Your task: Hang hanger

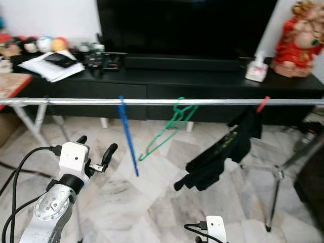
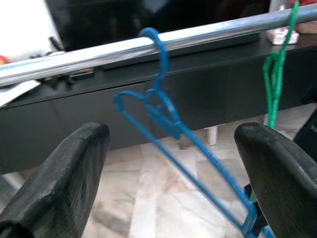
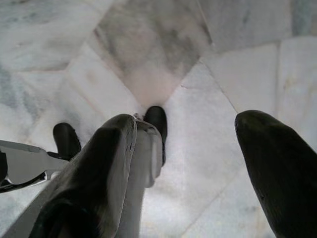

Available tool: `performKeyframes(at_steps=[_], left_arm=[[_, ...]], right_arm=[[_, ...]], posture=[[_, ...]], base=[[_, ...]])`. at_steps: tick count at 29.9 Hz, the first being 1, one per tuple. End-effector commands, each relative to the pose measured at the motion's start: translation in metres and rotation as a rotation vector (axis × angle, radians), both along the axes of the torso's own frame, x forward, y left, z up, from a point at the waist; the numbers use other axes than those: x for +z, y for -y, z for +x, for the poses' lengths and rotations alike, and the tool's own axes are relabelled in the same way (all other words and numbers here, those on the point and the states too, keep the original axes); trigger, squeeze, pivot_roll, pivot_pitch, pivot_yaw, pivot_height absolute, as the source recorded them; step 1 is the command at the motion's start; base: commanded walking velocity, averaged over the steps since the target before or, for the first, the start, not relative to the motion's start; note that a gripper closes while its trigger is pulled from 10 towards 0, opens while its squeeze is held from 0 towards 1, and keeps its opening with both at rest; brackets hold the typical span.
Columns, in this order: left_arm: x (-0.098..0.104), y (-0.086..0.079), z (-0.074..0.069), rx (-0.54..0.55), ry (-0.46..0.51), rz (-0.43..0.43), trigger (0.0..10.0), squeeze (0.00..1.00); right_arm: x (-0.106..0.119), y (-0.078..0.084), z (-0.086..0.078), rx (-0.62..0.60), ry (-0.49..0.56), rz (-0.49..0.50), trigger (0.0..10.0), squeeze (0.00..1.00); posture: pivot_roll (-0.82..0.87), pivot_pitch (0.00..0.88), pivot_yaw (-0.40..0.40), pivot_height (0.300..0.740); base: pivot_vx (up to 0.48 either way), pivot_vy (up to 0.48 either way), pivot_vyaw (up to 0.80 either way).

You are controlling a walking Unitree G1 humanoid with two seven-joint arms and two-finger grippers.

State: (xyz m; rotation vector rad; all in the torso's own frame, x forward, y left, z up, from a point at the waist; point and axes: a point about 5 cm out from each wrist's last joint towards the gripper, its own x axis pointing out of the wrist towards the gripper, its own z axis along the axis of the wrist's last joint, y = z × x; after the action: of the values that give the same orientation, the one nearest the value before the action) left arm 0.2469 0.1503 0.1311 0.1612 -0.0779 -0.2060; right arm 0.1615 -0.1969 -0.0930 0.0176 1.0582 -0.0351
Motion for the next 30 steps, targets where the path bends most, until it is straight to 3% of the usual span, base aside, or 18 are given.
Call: performKeyframes(at_steps=[1,8,14,18,23,24,30], left_arm=[[0.0041,0.0021,-0.0001,-0.012,0.018,0.0,10.0,0.0],[0.0022,0.0051,-0.0014,-0.035,0.021,0.074,10.0,0.0],[0.0027,0.0047,-0.0011,-0.027,0.023,0.057,10.0,0.0],[0.0026,0.0044,-0.0015,-0.028,0.027,0.092,10.0,0.0],[0.0039,0.0052,-0.002,-0.029,0.034,0.076,10.0,0.0],[0.0049,0.0048,-0.0023,-0.023,0.035,0.046,10.0,0.0],[0.0054,0.005,-0.0029,-0.031,0.042,0.068,10.0,0.0]], right_arm=[[0.0,0.0007,-0.0002,0.002,-0.005,-0.002,10.0,0.0],[0.0003,0.0018,0.0003,0.001,-0.002,-0.02,10.0,0.0],[0.0002,0.0021,0.0,-0.008,-0.003,-0.02,10.0,0.0],[0.0002,0.0023,0.0001,-0.005,-0.003,-0.02,10.0,0.0],[0.0003,0.0026,0.0,-0.004,-0.003,-0.018,10.0,0.0],[0.0002,0.0026,-0.0001,-0.003,-0.004,-0.018,10.0,0.0],[0.0002,0.0027,-0.0002,-0.003,-0.005,-0.019,10.0,0.0]], posture=[[0.05,0.0,-0.032,0.716],[0.05,0.0,-0.033,0.716],[0.05,0.0,-0.035,0.716],[0.05,0.0,-0.034,0.716],[0.05,0.0,-0.034,0.716],[0.05,0.0,-0.034,0.716],[0.05,0.0,-0.037,0.716]], base=[[0.0,0.0,-0.7],[0.0,0.0,-0.7],[0.0,-0.238,-0.7],[0.0,-0.068,-0.7],[0.0,-0.48,-0.7],[0.0,0.0,-0.7],[0.0,0.0,-0.7]])
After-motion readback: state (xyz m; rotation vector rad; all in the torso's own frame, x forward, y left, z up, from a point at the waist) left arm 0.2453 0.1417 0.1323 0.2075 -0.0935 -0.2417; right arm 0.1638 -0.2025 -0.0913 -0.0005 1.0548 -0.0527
